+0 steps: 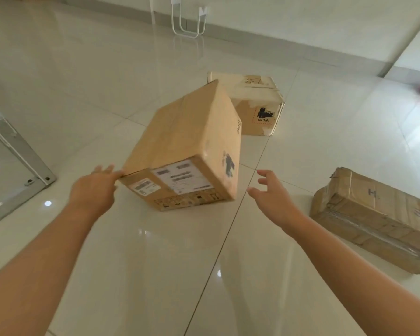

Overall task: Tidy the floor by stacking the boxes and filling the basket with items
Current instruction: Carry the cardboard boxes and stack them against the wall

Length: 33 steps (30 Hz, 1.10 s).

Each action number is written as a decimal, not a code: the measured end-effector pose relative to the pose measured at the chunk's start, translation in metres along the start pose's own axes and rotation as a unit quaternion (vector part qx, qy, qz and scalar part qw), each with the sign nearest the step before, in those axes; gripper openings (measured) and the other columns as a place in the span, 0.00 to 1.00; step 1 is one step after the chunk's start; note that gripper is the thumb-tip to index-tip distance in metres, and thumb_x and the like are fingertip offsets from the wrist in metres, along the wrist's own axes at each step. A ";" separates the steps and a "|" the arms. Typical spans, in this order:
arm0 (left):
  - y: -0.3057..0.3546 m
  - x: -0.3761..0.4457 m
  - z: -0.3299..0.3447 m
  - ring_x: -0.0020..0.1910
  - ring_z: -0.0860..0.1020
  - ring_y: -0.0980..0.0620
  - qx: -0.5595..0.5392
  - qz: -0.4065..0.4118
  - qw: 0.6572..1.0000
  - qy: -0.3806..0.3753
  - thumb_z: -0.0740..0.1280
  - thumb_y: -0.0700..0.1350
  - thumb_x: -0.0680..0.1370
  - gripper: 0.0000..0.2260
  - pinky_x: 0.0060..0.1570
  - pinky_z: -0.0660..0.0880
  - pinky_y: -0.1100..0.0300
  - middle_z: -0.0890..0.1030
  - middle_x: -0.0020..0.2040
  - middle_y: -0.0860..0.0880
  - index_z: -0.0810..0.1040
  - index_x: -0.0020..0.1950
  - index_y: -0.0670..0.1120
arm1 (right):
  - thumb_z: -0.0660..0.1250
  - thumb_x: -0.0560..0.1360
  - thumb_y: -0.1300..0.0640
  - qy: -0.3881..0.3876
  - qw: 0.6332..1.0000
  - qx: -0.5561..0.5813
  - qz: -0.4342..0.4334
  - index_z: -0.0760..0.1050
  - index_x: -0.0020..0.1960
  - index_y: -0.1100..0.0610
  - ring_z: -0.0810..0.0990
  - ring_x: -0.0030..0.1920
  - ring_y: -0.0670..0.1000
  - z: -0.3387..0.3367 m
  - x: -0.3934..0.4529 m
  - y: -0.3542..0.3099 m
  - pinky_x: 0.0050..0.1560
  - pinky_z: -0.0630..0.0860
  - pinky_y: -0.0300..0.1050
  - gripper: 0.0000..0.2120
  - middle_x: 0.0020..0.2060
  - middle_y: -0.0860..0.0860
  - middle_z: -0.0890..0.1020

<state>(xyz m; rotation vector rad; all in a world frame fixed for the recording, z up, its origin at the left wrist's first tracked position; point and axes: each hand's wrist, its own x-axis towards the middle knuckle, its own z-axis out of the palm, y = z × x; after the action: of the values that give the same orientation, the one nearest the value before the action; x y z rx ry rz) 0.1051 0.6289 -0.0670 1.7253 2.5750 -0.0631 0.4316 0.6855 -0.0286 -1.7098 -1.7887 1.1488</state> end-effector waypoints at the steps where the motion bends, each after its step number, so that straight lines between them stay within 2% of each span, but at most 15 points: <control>1: -0.003 0.001 -0.004 0.73 0.60 0.41 0.001 -0.012 1.000 -0.019 0.57 0.44 0.80 0.21 0.66 0.64 0.44 0.58 0.76 0.44 0.63 0.73 0.54 | 0.61 0.78 0.54 -0.001 1.000 0.000 -0.004 0.53 0.75 0.49 0.67 0.68 0.53 0.001 -0.001 -0.003 0.67 0.67 0.52 0.28 0.73 0.51 0.62; 3: 0.019 0.001 -0.018 0.74 0.56 0.41 -0.197 -0.016 0.980 -0.006 0.55 0.46 0.81 0.20 0.69 0.59 0.45 0.55 0.76 0.46 0.61 0.74 0.54 | 0.61 0.78 0.53 -0.015 0.999 0.024 -0.029 0.47 0.76 0.45 0.62 0.72 0.54 0.006 0.000 -0.015 0.69 0.64 0.54 0.32 0.74 0.51 0.58; 5: 0.061 -0.003 -0.039 0.67 0.69 0.44 -0.463 -0.008 0.886 -0.003 0.53 0.48 0.82 0.17 0.67 0.66 0.52 0.69 0.69 0.46 0.68 0.71 0.51 | 0.60 0.79 0.53 -0.048 0.994 0.087 -0.033 0.43 0.76 0.43 0.62 0.72 0.54 0.012 0.002 -0.032 0.69 0.64 0.58 0.33 0.74 0.52 0.59; 7: 0.092 -0.011 -0.048 0.56 0.76 0.46 -0.564 0.010 0.824 -0.051 0.50 0.48 0.82 0.19 0.53 0.76 0.63 0.76 0.62 0.45 0.77 0.62 0.48 | 0.58 0.79 0.57 -0.105 0.985 0.140 0.001 0.41 0.76 0.42 0.72 0.63 0.56 0.022 -0.001 -0.044 0.64 0.71 0.58 0.34 0.68 0.54 0.66; 8: 0.102 -0.016 -0.046 0.60 0.74 0.44 -0.559 0.035 0.824 -0.082 0.48 0.49 0.82 0.21 0.54 0.75 0.62 0.73 0.66 0.44 0.80 0.58 0.46 | 0.58 0.79 0.59 -0.137 0.981 0.134 0.021 0.40 0.76 0.43 0.75 0.59 0.56 0.028 -0.004 -0.045 0.61 0.74 0.57 0.35 0.64 0.54 0.69; 9: 0.111 -0.017 -0.039 0.68 0.67 0.44 -0.529 0.048 0.841 -0.105 0.49 0.50 0.82 0.21 0.62 0.69 0.57 0.67 0.72 0.44 0.80 0.57 0.44 | 0.58 0.78 0.59 -0.167 0.979 0.112 0.038 0.38 0.76 0.43 0.76 0.57 0.56 0.032 -0.009 -0.043 0.59 0.76 0.55 0.37 0.64 0.54 0.70; 11: 0.124 -0.021 -0.023 0.76 0.51 0.43 -0.448 0.021 0.888 -0.104 0.57 0.57 0.79 0.21 0.71 0.56 0.48 0.51 0.77 0.45 0.72 0.66 0.46 | 0.59 0.78 0.57 -0.210 0.972 0.088 0.064 0.32 0.75 0.44 0.75 0.58 0.55 0.037 -0.020 -0.033 0.57 0.77 0.50 0.40 0.64 0.53 0.71; 12: 0.130 -0.022 -0.017 0.76 0.48 0.43 -0.443 -0.008 0.892 -0.091 0.62 0.60 0.75 0.29 0.72 0.55 0.47 0.44 0.78 0.45 0.65 0.72 0.47 | 0.60 0.78 0.56 -0.218 0.969 0.094 0.071 0.30 0.74 0.45 0.75 0.58 0.54 0.035 -0.025 -0.028 0.58 0.76 0.49 0.41 0.64 0.52 0.72; 15: 0.137 -0.019 -0.009 0.76 0.47 0.43 -0.530 -0.105 0.838 -0.077 0.73 0.54 0.70 0.49 0.72 0.54 0.51 0.34 0.75 0.40 0.39 0.77 0.49 | 0.59 0.78 0.57 -0.159 0.985 0.067 0.028 0.36 0.75 0.44 0.77 0.56 0.51 0.019 -0.021 -0.021 0.58 0.76 0.47 0.38 0.55 0.46 0.77; 16: 0.135 -0.017 -0.006 0.76 0.48 0.44 -0.555 -0.126 0.816 -0.097 0.73 0.51 0.70 0.52 0.72 0.54 0.52 0.35 0.75 0.40 0.34 0.75 0.51 | 0.59 0.78 0.57 -0.123 0.991 0.051 0.009 0.39 0.76 0.45 0.77 0.56 0.51 0.013 -0.013 -0.018 0.59 0.74 0.48 0.36 0.52 0.45 0.77; 18: 0.132 -0.014 0.002 0.76 0.48 0.46 -0.571 -0.118 0.802 -0.128 0.72 0.51 0.71 0.52 0.72 0.53 0.50 0.37 0.76 0.43 0.30 0.74 0.54 | 0.58 0.79 0.56 -0.068 0.997 0.024 0.002 0.42 0.77 0.48 0.74 0.61 0.54 -0.001 0.002 -0.014 0.62 0.70 0.48 0.34 0.59 0.50 0.75; 21: 0.122 -0.009 0.010 0.75 0.52 0.50 -0.559 -0.043 0.813 -0.156 0.70 0.50 0.73 0.48 0.72 0.55 0.53 0.43 0.77 0.50 0.32 0.74 0.56 | 0.58 0.79 0.57 -0.021 0.999 -0.027 0.003 0.44 0.77 0.51 0.66 0.70 0.55 -0.019 0.020 -0.007 0.63 0.64 0.46 0.33 0.72 0.55 0.64; 26: 0.106 0.005 0.000 0.70 0.62 0.54 -0.546 0.046 0.793 -0.266 0.68 0.48 0.74 0.44 0.68 0.63 0.57 0.50 0.76 0.56 0.36 0.74 0.60 | 0.59 0.78 0.53 0.082 0.985 -0.149 -0.032 0.46 0.77 0.52 0.61 0.71 0.58 -0.047 0.041 0.000 0.67 0.63 0.54 0.33 0.73 0.56 0.57; 30: 0.107 0.003 0.003 0.63 0.66 0.55 -0.570 0.041 0.776 -0.266 0.66 0.49 0.75 0.44 0.64 0.67 0.57 0.56 0.74 0.55 0.32 0.73 0.61 | 0.63 0.75 0.43 0.083 0.980 -0.148 0.107 0.40 0.77 0.51 0.54 0.74 0.61 -0.053 0.055 0.032 0.72 0.58 0.59 0.41 0.75 0.60 0.51; 33: 0.109 0.001 0.007 0.63 0.65 0.57 -0.590 0.018 0.770 -0.243 0.65 0.48 0.76 0.45 0.63 0.66 0.59 0.56 0.74 0.55 0.28 0.72 0.57 | 0.65 0.72 0.38 0.068 0.976 -0.108 0.175 0.46 0.76 0.60 0.61 0.71 0.62 -0.048 0.051 0.054 0.69 0.64 0.58 0.45 0.72 0.61 0.59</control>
<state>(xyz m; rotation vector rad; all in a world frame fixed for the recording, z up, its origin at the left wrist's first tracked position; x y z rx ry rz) 0.2059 0.6710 -0.0756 1.0092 1.5078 0.8042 0.4937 0.7429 -0.0559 -2.2439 -1.6197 0.9627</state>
